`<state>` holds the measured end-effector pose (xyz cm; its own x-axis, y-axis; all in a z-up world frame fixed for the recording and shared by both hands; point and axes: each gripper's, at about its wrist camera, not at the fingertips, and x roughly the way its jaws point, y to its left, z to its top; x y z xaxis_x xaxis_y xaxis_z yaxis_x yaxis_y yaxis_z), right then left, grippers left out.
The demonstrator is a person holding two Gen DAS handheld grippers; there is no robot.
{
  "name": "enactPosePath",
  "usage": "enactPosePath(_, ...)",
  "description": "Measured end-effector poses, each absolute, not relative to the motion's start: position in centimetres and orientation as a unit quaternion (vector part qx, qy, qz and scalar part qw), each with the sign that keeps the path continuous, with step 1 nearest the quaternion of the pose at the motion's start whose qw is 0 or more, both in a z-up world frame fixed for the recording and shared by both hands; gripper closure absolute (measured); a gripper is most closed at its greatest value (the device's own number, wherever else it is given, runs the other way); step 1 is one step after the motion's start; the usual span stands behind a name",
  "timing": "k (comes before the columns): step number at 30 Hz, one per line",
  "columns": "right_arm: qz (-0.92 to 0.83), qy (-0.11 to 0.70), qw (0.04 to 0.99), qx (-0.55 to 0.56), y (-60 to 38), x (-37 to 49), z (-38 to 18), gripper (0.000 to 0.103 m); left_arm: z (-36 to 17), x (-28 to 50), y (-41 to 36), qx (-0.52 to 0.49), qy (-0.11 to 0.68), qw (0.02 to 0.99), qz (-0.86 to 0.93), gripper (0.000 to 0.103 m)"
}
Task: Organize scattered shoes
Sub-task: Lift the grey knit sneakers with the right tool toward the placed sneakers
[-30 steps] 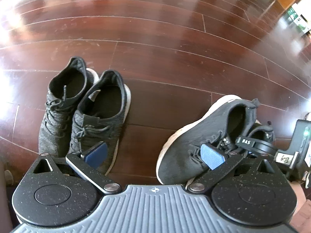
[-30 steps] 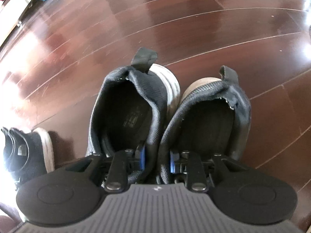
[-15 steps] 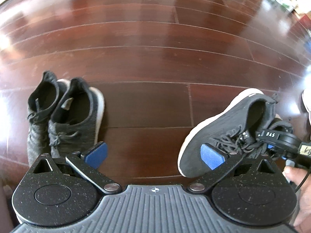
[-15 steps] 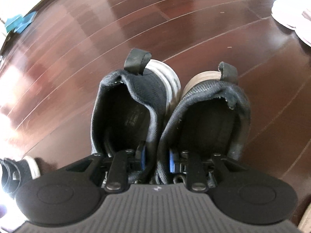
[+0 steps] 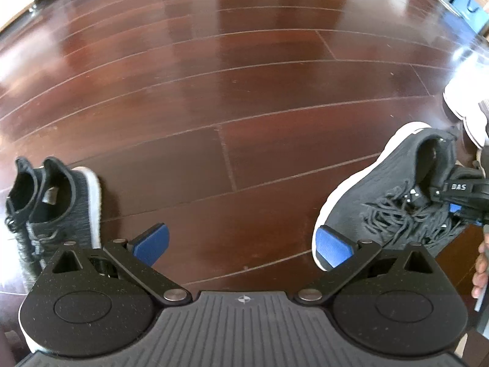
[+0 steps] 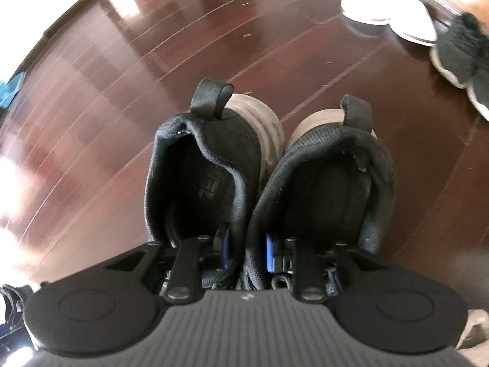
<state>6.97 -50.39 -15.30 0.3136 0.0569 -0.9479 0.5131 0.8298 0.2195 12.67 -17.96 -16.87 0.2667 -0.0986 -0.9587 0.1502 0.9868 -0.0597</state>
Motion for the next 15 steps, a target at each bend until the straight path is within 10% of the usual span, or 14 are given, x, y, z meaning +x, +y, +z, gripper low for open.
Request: enactPosePath(15, -0.239, 0.539, 0.753, 0.292, -66.3, 0.2, -13.9, 0.079, -18.5, 10.0, -29.0, 0.027, 0.618, 0.774, -0.137, 0.000)
